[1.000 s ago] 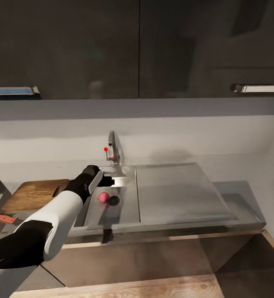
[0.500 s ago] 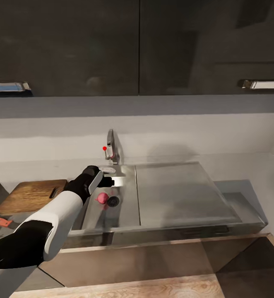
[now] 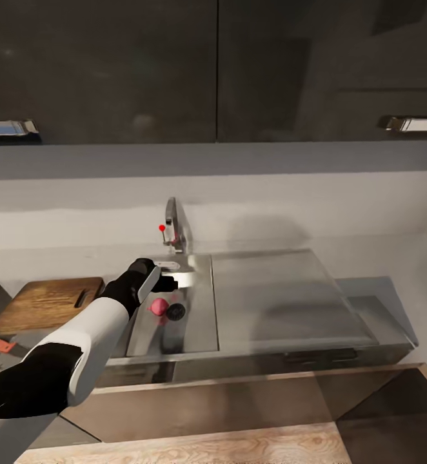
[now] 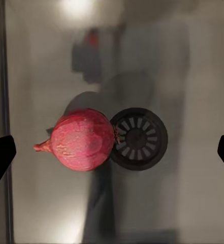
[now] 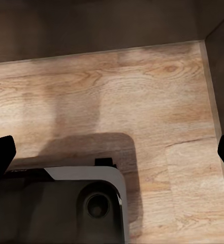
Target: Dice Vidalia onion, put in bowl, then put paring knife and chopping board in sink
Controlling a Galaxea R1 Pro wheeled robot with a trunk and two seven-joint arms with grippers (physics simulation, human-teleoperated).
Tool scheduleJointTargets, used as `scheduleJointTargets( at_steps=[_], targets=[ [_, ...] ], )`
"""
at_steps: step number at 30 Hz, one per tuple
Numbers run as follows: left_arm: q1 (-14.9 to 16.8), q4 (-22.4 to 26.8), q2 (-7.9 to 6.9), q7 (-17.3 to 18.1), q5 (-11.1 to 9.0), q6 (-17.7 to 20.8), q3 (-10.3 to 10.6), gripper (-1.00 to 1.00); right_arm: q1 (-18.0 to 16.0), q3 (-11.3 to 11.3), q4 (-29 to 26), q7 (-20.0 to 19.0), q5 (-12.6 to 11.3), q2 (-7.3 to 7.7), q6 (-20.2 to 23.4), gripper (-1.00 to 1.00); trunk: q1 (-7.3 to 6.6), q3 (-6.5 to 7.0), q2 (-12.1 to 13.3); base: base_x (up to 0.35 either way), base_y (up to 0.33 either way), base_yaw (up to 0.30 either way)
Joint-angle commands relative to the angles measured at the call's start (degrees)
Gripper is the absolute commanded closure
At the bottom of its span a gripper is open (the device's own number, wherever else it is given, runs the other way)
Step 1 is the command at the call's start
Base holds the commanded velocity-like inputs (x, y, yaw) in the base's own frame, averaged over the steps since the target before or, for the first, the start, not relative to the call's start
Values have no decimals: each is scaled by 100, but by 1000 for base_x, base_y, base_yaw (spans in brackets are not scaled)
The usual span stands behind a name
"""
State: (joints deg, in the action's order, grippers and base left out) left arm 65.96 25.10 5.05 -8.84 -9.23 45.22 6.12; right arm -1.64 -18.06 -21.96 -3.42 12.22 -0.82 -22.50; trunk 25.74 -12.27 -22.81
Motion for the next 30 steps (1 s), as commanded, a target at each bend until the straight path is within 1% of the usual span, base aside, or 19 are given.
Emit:
scheduleJointTargets(
  at_steps=[1,8,20,30],
  targets=[
    [4,6,-4,-47,-61,20,39,-100,-4,-48,-1,-36,35,-6,-18,-100,4,-20,-11,113,0,0],
    [4,3,-4,-47,-59,19,39,-100,-3,-48,0,-36,35,-6,-18,-100,4,-84,-11,135,0,0],
    [4,2,-19,-53,-52,19,39,-100,-4,-43,1,-36,35,-6,-18,-100,4,-194,-11,51,36,0],
    [4,-44,-22,-56,-52,14,39,-100,-6,-41,3,-36,35,-9,-17,-100,4,-286,-11,11,11,0]
  ],
)
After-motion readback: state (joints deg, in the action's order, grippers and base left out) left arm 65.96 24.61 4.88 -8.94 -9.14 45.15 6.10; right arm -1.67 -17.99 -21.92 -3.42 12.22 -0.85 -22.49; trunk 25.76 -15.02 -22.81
